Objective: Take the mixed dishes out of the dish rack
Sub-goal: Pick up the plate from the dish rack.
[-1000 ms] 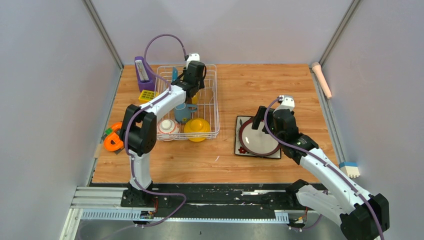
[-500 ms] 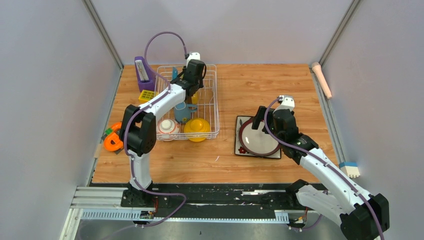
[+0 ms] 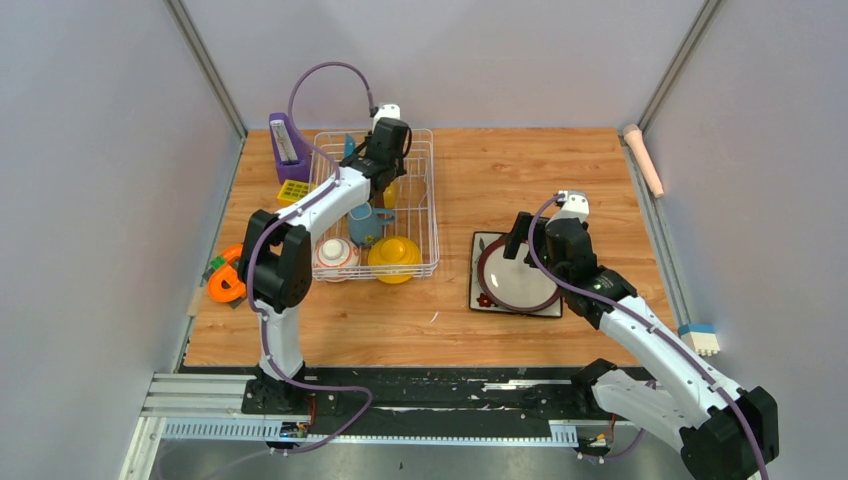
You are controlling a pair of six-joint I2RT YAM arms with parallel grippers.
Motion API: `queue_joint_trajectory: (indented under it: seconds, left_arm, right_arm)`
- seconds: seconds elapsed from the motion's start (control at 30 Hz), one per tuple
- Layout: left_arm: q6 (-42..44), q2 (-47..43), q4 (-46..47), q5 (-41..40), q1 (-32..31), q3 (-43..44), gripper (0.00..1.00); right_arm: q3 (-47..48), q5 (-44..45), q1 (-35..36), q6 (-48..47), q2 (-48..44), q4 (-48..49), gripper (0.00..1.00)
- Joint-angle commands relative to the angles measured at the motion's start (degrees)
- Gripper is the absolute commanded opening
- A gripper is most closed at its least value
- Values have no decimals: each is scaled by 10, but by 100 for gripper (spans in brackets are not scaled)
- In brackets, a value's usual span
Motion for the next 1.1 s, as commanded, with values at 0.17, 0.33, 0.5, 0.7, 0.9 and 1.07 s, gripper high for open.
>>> queue_joint_trajectory:
  seconds: [0.17, 0.33, 0.5, 0.7, 0.9, 1.07]
  left_arm:
    - [24, -74, 28, 33, 1, 43, 0]
    - [25, -103, 45, 31, 1, 40, 0]
    - [14, -121, 65, 37, 1, 13, 0]
    - [12, -139, 70, 39, 1, 15, 0]
    - [24, -145, 55, 41, 1, 36, 0]
    - [29, -148, 55, 32, 1, 35, 0]
  right_arm:
    - [2, 10, 4, 1, -8, 17, 100]
    - [2, 10, 4, 2, -12, 18, 100]
    - [2, 7, 4, 3, -15, 17, 100]
    - [1, 7, 4, 4, -19, 17, 100]
    - [1, 7, 4, 5, -21, 17, 100]
    - [0, 7, 4, 5, -23, 17, 100]
